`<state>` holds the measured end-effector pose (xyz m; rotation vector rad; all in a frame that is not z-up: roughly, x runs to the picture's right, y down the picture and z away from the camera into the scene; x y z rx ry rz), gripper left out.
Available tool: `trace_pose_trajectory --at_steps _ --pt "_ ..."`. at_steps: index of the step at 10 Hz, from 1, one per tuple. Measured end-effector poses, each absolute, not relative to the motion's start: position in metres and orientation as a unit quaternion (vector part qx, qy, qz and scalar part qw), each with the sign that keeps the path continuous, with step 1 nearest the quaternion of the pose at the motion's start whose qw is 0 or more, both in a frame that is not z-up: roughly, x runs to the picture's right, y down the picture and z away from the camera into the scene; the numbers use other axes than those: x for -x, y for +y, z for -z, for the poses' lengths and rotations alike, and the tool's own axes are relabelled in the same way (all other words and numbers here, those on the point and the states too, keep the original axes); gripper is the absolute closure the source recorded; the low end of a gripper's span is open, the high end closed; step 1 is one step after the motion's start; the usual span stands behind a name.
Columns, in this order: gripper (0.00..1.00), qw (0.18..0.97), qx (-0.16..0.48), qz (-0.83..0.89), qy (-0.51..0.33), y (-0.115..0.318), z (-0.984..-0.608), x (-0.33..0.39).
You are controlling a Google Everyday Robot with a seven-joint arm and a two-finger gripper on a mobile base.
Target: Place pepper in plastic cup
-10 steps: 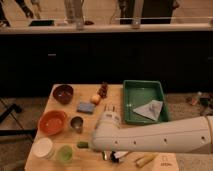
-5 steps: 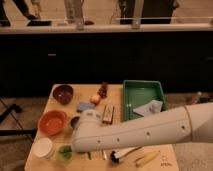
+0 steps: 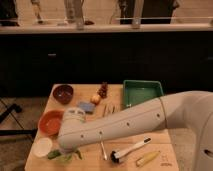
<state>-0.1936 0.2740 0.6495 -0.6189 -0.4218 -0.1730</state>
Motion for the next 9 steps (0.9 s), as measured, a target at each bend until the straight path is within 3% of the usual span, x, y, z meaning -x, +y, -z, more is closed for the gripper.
trace_pose_trajectory --at_steps 9 --pt "1.0 0.918 0.332 0.105 -0.191 0.29 -0.678 0.202"
